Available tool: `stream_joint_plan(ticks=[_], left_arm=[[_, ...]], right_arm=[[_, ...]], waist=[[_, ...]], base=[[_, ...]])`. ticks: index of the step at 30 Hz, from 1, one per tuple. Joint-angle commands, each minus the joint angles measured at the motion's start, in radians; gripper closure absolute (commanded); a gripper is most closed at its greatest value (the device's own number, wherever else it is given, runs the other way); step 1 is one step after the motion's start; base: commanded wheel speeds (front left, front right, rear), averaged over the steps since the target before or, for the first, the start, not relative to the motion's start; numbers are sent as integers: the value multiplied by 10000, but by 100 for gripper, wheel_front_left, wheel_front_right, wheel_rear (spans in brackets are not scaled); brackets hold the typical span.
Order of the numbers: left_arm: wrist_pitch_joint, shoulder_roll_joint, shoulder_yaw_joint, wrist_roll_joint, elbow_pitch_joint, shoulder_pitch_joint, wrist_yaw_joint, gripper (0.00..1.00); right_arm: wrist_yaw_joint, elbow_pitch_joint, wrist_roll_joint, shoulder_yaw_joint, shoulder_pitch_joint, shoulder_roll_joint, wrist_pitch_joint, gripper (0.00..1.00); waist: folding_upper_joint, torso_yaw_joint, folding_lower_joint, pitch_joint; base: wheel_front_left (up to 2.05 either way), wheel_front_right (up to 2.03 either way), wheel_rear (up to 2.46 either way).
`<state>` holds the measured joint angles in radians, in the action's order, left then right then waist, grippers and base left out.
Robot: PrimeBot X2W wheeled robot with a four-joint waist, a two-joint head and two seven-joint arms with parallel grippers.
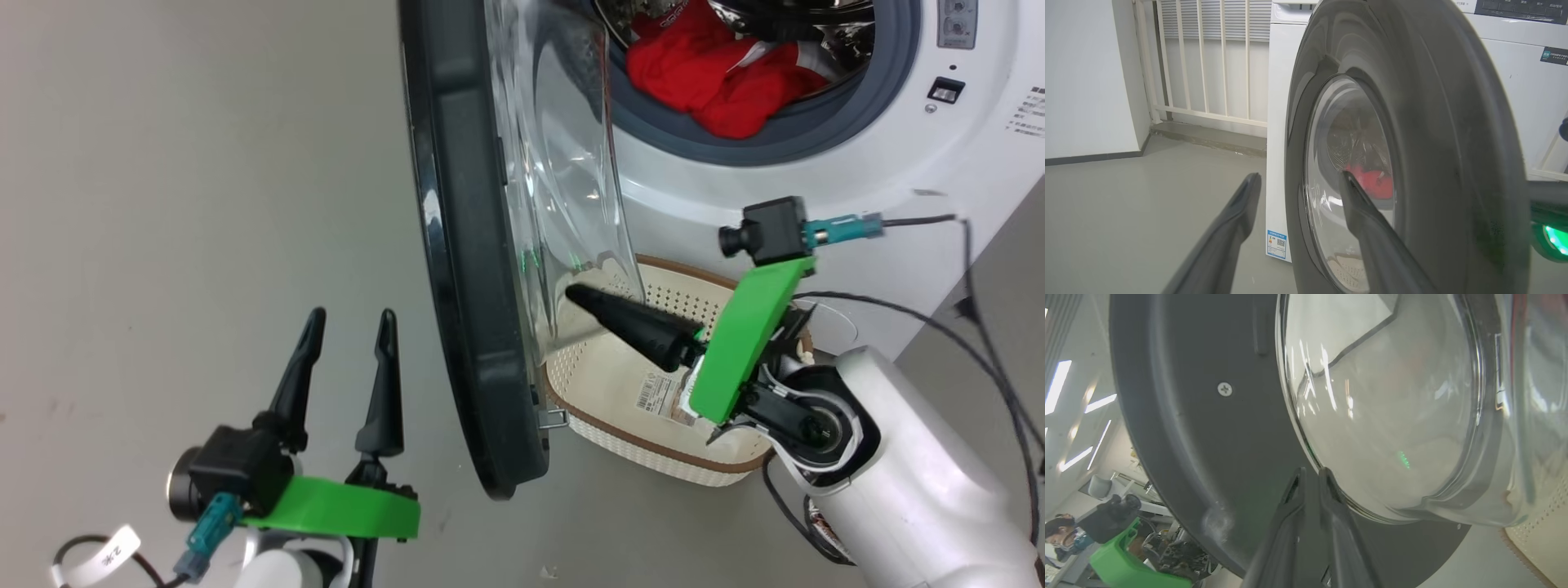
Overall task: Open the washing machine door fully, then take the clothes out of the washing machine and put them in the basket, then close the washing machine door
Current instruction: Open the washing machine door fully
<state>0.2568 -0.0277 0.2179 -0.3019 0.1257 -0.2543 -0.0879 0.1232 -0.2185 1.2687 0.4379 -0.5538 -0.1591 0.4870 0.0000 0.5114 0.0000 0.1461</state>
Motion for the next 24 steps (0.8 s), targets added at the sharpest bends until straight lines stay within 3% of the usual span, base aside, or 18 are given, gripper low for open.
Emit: stream_joint_plan(ticks=[1,11,18,24], left_arm=[[49,-225,-411,22,-283,104,-54,0],[49,-225,-606,38,-488,539,-25,0],[49,-235,-611,391,-507,629,192,0],[49,-229,-891,226,-762,827,57,0]], right_arm=[[75,392,-512,133,146,100,-413,0],[75,525,-4715,198,682,66,-3301,0],[75,181,-7210,-920,1229,582,-5136,0],[75,-55,-9631,-1960,1950,989,-6472,0]], waist=[[0,-47,0,-40],[0,-248,0,-69],[0,-329,0,-104],[0,-386,0,-170]], base=[[0,0,0],[0,0,0],[0,0,0],[0,0,0]])
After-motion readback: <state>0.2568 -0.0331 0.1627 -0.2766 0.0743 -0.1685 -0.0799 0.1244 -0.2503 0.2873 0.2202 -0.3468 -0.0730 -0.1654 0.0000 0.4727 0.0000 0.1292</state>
